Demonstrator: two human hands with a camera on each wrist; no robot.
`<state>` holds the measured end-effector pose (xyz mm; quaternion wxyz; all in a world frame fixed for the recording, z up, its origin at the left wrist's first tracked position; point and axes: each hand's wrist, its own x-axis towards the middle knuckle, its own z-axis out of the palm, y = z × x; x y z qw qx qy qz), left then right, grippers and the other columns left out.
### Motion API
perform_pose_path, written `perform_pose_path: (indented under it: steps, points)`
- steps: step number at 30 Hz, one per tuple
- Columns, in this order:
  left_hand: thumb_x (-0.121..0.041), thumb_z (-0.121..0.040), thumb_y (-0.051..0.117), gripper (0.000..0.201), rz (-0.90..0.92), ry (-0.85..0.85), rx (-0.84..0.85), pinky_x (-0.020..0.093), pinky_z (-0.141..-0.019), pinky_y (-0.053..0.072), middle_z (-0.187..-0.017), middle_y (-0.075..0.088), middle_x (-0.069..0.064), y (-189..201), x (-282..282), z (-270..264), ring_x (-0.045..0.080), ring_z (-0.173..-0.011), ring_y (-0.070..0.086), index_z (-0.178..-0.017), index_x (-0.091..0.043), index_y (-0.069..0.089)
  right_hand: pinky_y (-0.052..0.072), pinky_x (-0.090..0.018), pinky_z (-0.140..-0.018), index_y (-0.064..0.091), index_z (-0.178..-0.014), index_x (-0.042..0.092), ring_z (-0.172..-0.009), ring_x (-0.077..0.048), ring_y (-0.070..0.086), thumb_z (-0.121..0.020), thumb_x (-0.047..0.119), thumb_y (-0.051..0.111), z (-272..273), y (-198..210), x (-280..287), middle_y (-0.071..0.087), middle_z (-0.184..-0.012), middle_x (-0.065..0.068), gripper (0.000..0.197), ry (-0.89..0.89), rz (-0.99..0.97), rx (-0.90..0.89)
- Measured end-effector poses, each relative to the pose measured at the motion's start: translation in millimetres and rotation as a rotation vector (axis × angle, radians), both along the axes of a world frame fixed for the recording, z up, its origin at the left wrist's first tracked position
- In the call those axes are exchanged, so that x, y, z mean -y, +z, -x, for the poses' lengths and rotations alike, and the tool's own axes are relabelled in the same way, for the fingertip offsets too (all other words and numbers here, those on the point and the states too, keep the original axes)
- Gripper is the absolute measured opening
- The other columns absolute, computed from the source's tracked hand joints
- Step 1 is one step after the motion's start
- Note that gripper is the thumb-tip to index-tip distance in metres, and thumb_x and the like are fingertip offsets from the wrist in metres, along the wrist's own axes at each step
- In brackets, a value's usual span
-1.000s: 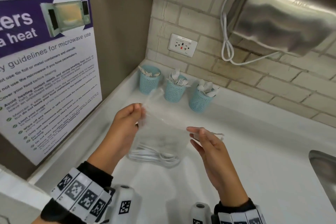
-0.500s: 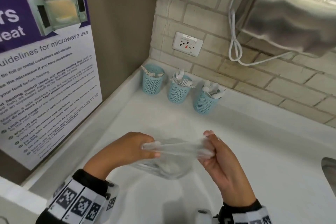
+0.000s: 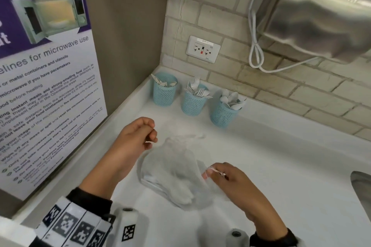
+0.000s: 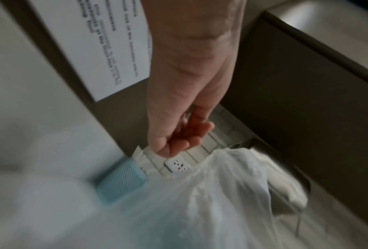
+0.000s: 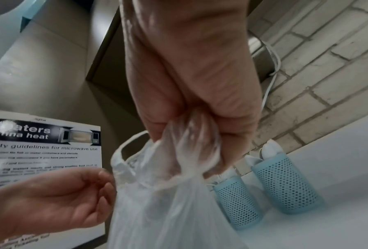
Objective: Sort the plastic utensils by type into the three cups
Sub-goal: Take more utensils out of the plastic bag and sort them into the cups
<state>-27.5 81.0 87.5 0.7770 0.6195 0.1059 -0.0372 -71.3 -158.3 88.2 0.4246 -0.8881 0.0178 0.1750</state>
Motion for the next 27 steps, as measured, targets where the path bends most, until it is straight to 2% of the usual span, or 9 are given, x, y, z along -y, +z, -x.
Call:
perform_pose_path:
  steps: [3, 6, 9, 12, 14, 16, 20, 23, 27]
  points:
    - [-0.022, -0.093, 0.056, 0.011, -0.291, -0.1, 0.154, 0.023, -0.076, 0.042, -0.077, 0.06, -0.008, 2.6, 4.9, 7.5, 0.008, -0.078, 0.055, -0.098, -0.031, 0.057, 0.039, -0.009, -0.065, 0.062, -0.101, 0.046, -0.073, 0.006, 0.049, -0.099, 0.019, 0.044, -1.3, 3.9, -4.2, 0.055, -0.1, 0.011, 0.032, -0.036, -0.144, 0.058]
    - [-0.051, -0.079, 0.065, 0.047, -0.638, -0.454, 0.305, 0.016, -0.094, 0.037, -0.112, 0.051, -0.02, -7.4, 12.2, 15.1, -0.004, -0.108, 0.046, -0.121, -0.054, 0.044, 0.039, -0.008, -0.072, 0.056, -0.113, 0.055, -0.079, 0.001, 0.05, -0.098, 0.013, 0.042, -4.0, 10.3, -13.3, 0.048, -0.105, 0.003, 0.046, -0.006, -0.226, 0.174]
    - [-0.056, -0.074, 0.068, 0.05, -0.908, -0.49, 0.361, 0.02, -0.088, 0.039, -0.101, 0.06, -0.019, -19.8, 22.5, 18.3, -0.001, -0.1, 0.048, -0.117, -0.054, 0.043, 0.037, -0.004, -0.076, 0.062, -0.106, 0.055, -0.081, 0.003, 0.049, -0.095, 0.03, 0.053, -6.2, 10.7, -18.6, 0.041, -0.102, 0.002, 0.028, 0.049, -0.114, 0.371]
    - [-0.034, -0.082, 0.071, 0.011, -0.624, -0.315, 0.368, 0.015, -0.07, 0.04, -0.077, 0.063, -0.013, -11.5, 21.4, 16.8, 0.003, -0.074, 0.056, -0.084, -0.03, 0.06, 0.036, -0.004, -0.074, 0.064, -0.106, 0.048, -0.093, 0.007, 0.049, -0.088, 0.049, 0.058, -7.5, -1.4, -10.3, 0.033, -0.106, 0.009, 0.019, 0.134, 0.218, 0.34]
    - [-0.031, -0.085, 0.067, 0.019, -0.429, -0.31, 0.362, 0.015, -0.061, 0.034, -0.065, 0.048, -0.011, -2.7, 14.2, 15.9, 0.005, -0.063, 0.043, -0.071, -0.024, 0.057, 0.037, -0.011, -0.068, 0.064, -0.097, 0.039, -0.085, -0.003, 0.05, -0.091, 0.051, 0.053, -10.3, -11.0, -4.0, 0.036, -0.102, 0.006, 0.018, 0.201, 0.458, 0.22]
    - [-0.032, -0.087, 0.064, 0.021, -0.319, -0.339, 0.337, 0.016, -0.059, 0.031, -0.067, 0.04, -0.006, 5.1, 4.9, 16.7, 0.008, -0.065, 0.036, -0.072, -0.018, 0.056, 0.037, -0.014, -0.061, 0.058, -0.076, 0.034, -0.07, -0.005, 0.047, -0.095, 0.048, 0.049, -12.5, -13.9, -0.7, 0.04, -0.087, 0.005, 0.025, 0.215, 0.516, 0.159]
    - [-0.043, -0.08, 0.063, 0.026, -0.225, -0.348, 0.321, 0.018, -0.067, 0.033, -0.071, 0.043, -0.005, 11.1, -5.4, 20.3, 0.009, -0.071, 0.039, -0.072, -0.019, 0.06, 0.038, -0.009, -0.066, 0.072, -0.079, 0.034, -0.075, -0.002, 0.055, -0.086, 0.048, 0.059, -10.1, -1.1, -1.7, 0.057, -0.082, 0.004, 0.021, 0.096, 0.102, 0.166]
    - [-0.046, -0.072, 0.064, 0.019, -0.138, -0.244, 0.344, 0.009, -0.074, 0.039, -0.078, 0.055, -0.015, 15.7, -8.4, 20.5, 0.003, -0.078, 0.05, -0.068, -0.028, 0.066, 0.04, -0.004, -0.069, 0.077, -0.078, 0.03, -0.078, 0.007, 0.058, -0.077, 0.051, 0.057, -5.4, 15.7, -6.0, 0.063, -0.08, 0.016, 0.029, 0.004, -0.276, 0.107]
    - [-0.047, -0.071, 0.065, 0.024, -0.053, -0.257, 0.402, 0.008, -0.077, 0.04, -0.081, 0.058, -0.014, 22.7, -10.4, 21.1, 0.002, -0.08, 0.052, -0.072, -0.023, 0.067, 0.04, -0.01, -0.069, 0.077, -0.077, 0.033, -0.072, 0.0, 0.056, -0.087, 0.043, 0.06, -5.4, 16.5, -8.9, 0.058, -0.075, 0.007, 0.022, 0.063, -0.181, 0.106]
